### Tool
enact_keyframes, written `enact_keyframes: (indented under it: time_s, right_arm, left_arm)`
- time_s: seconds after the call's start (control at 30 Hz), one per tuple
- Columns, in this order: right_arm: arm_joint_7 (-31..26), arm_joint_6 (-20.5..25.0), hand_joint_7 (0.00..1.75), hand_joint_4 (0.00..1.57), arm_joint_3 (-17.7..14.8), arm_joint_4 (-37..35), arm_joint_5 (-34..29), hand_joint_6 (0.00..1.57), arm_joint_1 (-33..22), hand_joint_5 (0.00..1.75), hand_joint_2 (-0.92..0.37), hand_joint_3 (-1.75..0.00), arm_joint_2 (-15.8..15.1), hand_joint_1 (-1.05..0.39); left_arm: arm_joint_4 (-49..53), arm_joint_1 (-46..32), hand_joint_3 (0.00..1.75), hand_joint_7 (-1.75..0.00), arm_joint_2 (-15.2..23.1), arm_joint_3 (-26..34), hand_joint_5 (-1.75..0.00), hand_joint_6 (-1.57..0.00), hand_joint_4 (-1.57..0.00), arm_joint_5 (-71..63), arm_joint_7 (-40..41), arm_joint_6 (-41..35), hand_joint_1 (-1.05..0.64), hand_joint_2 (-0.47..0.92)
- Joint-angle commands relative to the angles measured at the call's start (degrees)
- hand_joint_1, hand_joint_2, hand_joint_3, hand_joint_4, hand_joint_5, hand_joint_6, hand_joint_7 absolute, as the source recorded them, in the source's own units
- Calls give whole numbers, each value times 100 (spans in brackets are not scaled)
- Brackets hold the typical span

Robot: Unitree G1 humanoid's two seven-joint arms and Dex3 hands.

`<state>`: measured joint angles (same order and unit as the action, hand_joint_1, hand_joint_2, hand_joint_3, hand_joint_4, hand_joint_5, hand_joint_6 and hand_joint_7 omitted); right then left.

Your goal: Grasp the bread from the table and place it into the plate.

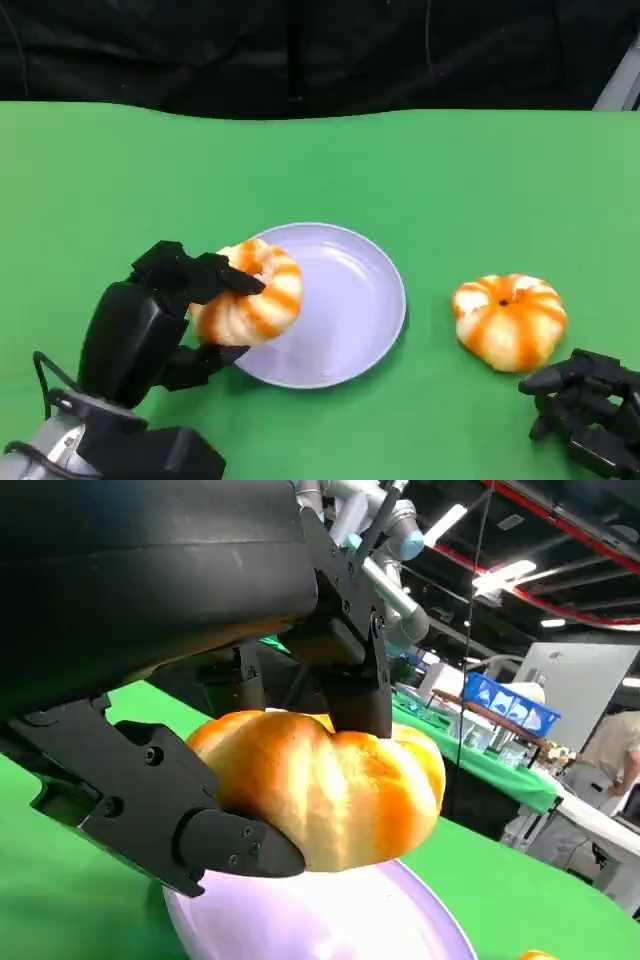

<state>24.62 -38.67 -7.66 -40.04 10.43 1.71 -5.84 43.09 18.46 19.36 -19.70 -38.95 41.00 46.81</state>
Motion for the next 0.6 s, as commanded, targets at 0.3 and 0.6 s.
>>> enact_keyframes:
  time_s: [0.3,0.6]
  right_arm:
    - [-14,6,87,69,-14,55,11,84,-58,147,-92,-42,-43,4]
    - [-208,-7,84,73,105,593,-119,86,-511,139,-92,-38,39,2]
  left_arm:
    - [37,66,71,-98,41,65,-138,-83,-68,16,-32,57,-2,65]
    - [280,153,56,-88,-131,-19,-134,-87,-69,96,-407,67,-3,71]
